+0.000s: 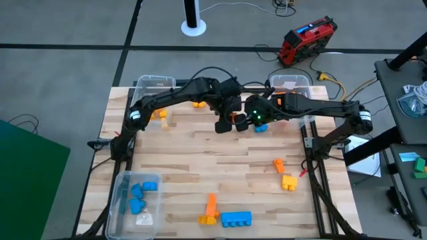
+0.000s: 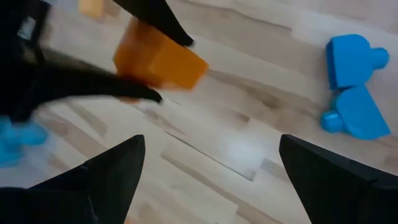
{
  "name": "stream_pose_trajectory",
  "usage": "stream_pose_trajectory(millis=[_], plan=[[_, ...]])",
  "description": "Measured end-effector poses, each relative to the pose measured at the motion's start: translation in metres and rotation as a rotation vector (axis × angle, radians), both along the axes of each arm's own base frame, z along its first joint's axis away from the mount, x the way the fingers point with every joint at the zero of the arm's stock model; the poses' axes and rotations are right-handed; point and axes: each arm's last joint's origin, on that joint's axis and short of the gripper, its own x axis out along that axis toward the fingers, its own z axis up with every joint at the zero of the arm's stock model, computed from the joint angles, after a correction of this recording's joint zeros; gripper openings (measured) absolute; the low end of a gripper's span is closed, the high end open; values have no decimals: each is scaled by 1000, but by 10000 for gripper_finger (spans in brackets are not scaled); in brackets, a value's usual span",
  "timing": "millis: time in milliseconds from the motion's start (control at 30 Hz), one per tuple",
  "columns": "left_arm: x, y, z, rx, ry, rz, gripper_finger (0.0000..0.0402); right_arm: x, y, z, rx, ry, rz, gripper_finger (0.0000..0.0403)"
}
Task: Sort blocks
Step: Put the top left orange game piece into the top right transparent bin
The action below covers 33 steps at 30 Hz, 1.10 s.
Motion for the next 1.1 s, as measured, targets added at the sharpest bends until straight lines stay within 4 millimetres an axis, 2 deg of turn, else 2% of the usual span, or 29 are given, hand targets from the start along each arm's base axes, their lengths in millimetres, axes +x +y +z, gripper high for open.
stream_pose_trajectory(millis=[200, 400, 600, 833, 933, 1100], plan=[[0, -10, -3, 89, 61, 26, 147, 1, -1, 10, -51, -96, -32, 363], [-1, -15, -2, 90, 74, 18, 144, -10, -2, 21, -81, -123, -48, 363], [-11, -17, 15, 96, 39, 22, 145, -32, 0, 30, -110, -101, -75, 363], [-19, -24, 31, 92, -5, 39, 144, -58, 3, 29, -105, -140, -116, 363], [-16, -32, 37, 103, -49, 13, 143, -57, 4, 23, -71, -217, -118, 363], [-10, -43, 40, 142, -110, -57, 146, -44, 4, 21, -23, -390, -82, 363]])
